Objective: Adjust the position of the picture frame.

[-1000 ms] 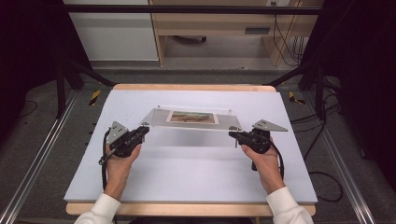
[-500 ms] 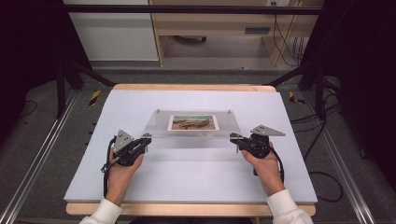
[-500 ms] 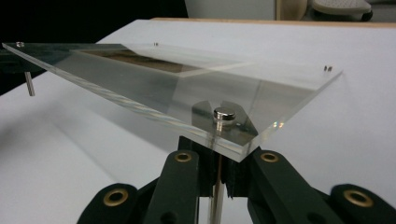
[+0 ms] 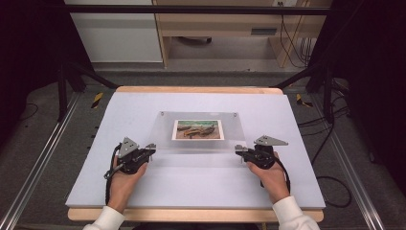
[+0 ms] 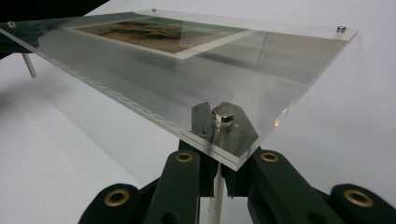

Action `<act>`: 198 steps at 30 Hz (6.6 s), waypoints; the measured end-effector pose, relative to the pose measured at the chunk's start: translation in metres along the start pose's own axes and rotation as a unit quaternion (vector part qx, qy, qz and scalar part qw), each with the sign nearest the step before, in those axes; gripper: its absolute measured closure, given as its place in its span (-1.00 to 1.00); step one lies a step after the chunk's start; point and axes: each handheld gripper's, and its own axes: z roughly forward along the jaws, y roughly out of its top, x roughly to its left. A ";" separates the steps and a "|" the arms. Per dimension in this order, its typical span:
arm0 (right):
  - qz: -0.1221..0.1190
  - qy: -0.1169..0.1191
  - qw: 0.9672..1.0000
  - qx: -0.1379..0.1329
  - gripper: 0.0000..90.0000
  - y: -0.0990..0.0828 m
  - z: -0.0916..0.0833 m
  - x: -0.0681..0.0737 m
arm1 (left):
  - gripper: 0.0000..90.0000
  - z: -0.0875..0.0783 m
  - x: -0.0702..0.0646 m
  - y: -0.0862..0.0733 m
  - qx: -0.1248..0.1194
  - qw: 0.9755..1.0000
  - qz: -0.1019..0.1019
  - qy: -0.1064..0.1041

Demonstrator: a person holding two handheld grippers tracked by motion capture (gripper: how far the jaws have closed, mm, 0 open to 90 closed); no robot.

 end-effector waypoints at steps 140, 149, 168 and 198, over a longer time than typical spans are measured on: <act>0.092 0.010 0.994 0.066 -0.50 0.025 0.010 -0.013 | -0.62 0.028 0.024 0.018 0.068 0.983 -0.158 -0.067; 0.105 0.020 0.992 0.064 -0.51 0.024 0.011 -0.016 | -0.63 0.031 0.024 0.017 0.071 0.978 -0.176 -0.087; 0.140 0.043 0.987 0.070 -0.54 0.021 0.014 -0.020 | -0.63 0.033 0.026 0.017 0.071 0.978 -0.171 -0.091; 0.137 0.041 0.987 0.072 -0.49 0.023 0.017 -0.021 | -0.53 0.030 0.030 0.019 0.082 0.977 -0.170 -0.100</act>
